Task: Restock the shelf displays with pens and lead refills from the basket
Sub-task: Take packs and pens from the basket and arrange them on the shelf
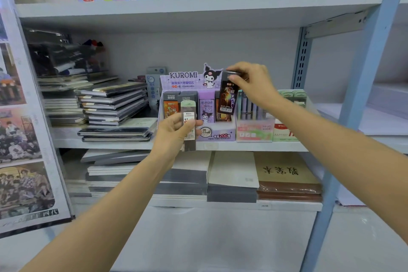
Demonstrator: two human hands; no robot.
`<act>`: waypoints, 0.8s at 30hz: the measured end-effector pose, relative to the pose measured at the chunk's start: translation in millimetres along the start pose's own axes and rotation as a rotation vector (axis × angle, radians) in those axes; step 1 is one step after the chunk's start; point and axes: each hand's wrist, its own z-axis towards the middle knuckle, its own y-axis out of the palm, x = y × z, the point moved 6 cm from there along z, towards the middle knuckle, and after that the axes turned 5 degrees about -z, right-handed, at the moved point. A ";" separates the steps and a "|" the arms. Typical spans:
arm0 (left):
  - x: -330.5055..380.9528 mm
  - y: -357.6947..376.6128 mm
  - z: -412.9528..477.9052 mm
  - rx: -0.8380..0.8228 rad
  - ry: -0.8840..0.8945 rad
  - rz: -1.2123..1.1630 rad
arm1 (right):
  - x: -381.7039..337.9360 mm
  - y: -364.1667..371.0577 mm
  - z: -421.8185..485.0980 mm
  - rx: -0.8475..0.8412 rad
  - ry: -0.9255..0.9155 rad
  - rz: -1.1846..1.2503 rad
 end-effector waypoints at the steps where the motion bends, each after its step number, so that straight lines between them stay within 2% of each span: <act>1: -0.5 0.6 0.8 0.001 0.011 0.020 | 0.5 5.6 -0.5 -0.019 -0.004 -0.020; 9: -19.0 1.2 3.7 -0.006 -0.025 0.096 | 5.3 39.2 -3.5 -0.205 -0.028 -0.229; 15: -22.1 -1.9 4.7 -0.011 -0.038 0.081 | 17.4 35.5 3.1 -0.254 -0.016 -0.263; 19: -23.6 -3.0 5.7 -0.024 -0.048 0.069 | 8.4 49.1 6.7 -0.188 -0.047 -0.260; 24: -26.3 -3.2 7.4 -0.050 -0.070 0.053 | 19.0 48.0 7.4 -0.081 0.026 -0.260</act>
